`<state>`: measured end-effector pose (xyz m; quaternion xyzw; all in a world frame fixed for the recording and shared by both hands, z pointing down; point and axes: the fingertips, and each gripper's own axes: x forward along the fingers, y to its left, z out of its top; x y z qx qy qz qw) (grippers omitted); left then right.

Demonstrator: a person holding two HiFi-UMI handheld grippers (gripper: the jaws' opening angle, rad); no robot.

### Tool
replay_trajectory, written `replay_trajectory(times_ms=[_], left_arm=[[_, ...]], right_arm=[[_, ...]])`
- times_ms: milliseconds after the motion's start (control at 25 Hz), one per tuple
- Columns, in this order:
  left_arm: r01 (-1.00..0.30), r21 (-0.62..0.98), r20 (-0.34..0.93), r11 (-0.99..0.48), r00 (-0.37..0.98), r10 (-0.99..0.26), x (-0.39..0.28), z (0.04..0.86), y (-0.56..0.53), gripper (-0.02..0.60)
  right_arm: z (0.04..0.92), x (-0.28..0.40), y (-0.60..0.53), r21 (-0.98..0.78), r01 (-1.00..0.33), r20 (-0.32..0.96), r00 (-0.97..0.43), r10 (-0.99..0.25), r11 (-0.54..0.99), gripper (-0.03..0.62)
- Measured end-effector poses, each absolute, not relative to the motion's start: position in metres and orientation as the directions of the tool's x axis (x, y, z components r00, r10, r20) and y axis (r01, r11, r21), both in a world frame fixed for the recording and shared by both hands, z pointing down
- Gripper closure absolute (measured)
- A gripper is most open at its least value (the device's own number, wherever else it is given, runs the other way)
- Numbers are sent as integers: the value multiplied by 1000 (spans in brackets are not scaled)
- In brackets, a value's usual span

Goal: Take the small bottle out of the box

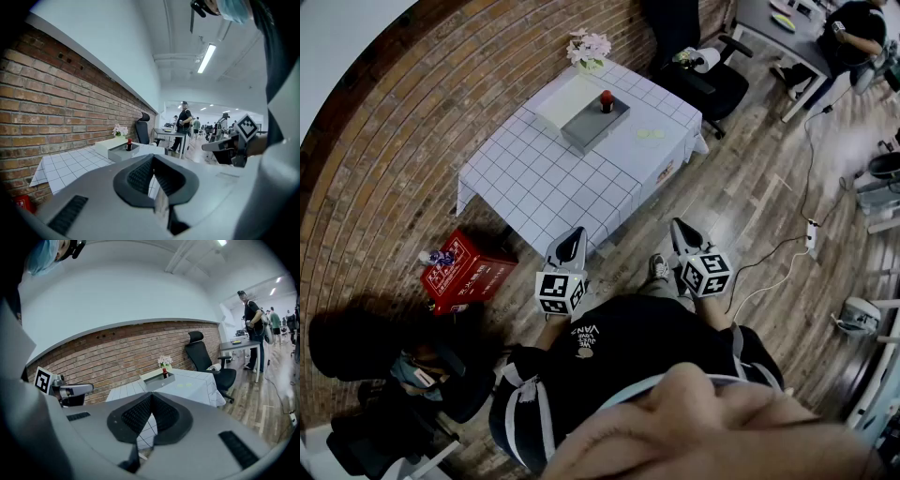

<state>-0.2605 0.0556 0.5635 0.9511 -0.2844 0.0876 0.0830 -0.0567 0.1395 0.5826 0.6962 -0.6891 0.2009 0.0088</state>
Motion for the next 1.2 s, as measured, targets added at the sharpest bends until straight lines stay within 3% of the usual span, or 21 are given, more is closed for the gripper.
replay_trajectory(times_ms=[640,1200], left_arm=[[-602,132,234,-788,791,-565,-229,567,42,571],[-684,171,213,-709,728,-651,-130,568,1,570]], right_arm=[[579,-37,112,-356,-932,240,-157,-958,64,591],[588,57,54,-381,-907,256,-290,-922,179,591]])
